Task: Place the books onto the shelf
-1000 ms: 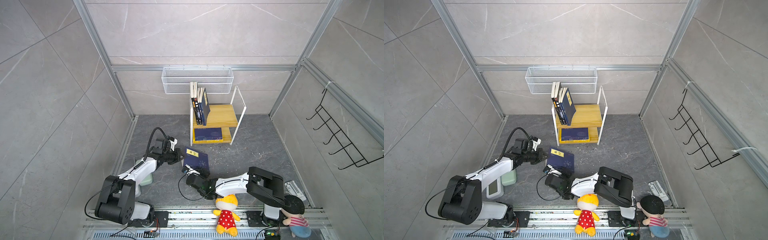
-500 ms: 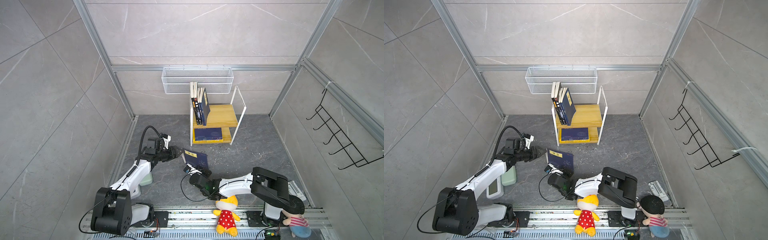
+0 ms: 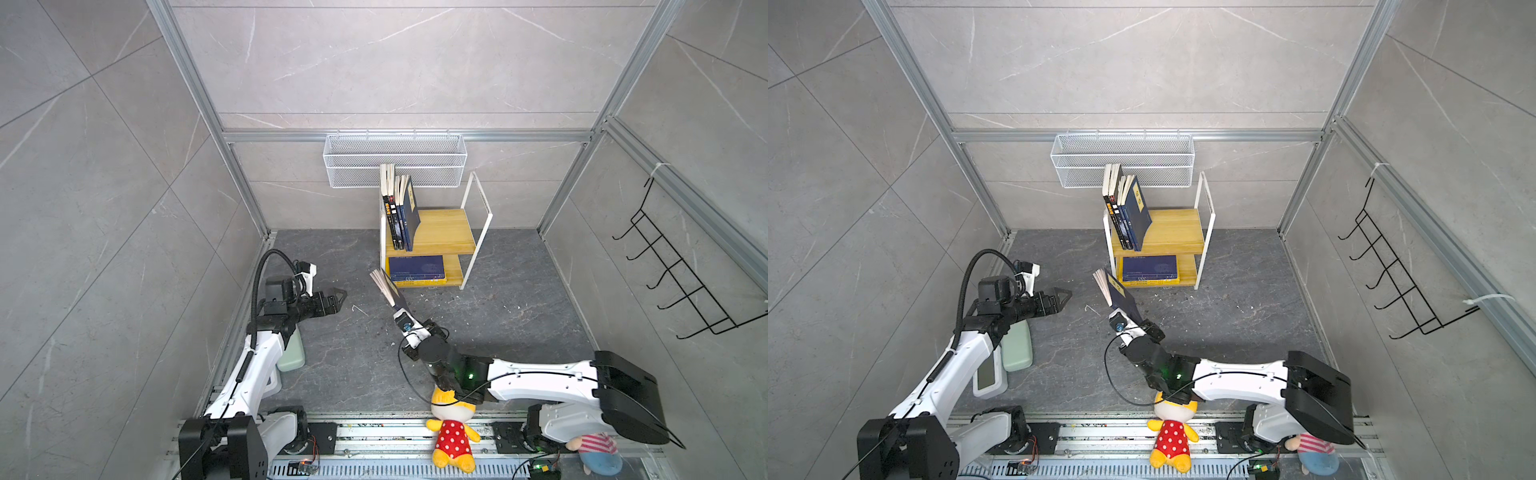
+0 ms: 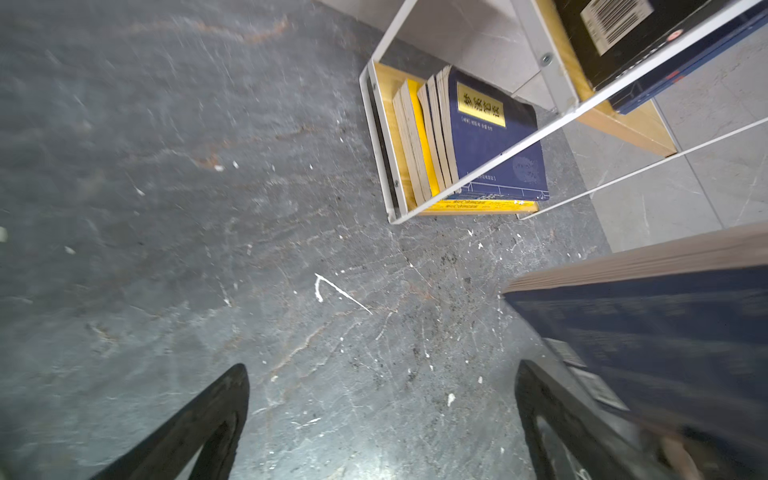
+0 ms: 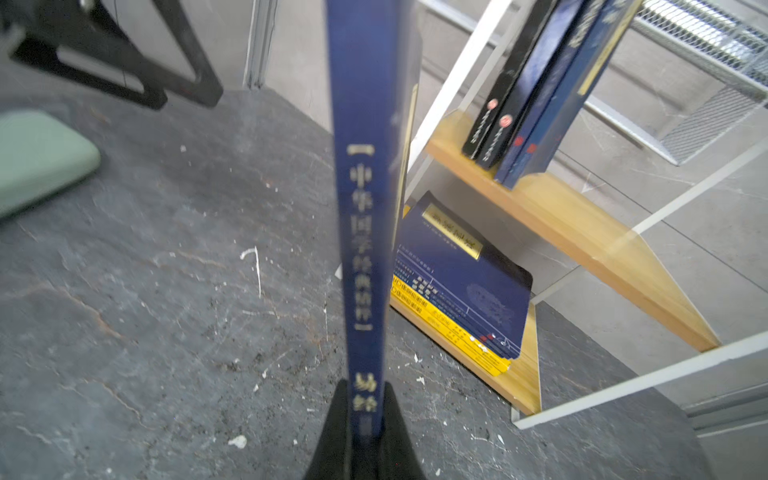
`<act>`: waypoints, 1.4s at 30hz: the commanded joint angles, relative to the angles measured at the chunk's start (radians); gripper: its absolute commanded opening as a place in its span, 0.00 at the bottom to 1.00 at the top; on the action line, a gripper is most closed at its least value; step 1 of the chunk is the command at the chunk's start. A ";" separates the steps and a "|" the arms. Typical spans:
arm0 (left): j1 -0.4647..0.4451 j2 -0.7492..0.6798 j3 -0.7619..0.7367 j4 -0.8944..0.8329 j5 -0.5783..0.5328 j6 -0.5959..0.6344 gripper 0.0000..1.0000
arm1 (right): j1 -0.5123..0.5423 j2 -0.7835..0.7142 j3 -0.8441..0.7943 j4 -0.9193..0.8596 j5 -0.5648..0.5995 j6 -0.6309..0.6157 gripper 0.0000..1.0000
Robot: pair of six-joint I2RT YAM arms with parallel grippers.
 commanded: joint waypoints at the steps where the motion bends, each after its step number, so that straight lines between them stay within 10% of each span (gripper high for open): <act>1: 0.032 -0.047 -0.020 -0.001 0.009 0.100 1.00 | -0.030 -0.114 -0.018 0.049 -0.048 0.078 0.00; 13: 0.138 -0.111 -0.016 -0.008 0.027 0.097 1.00 | -0.248 -0.243 0.099 0.022 -0.094 0.210 0.00; 42: 0.126 -0.146 -0.020 -0.013 0.039 0.101 1.00 | -0.540 0.418 0.708 -0.151 -0.155 0.353 0.00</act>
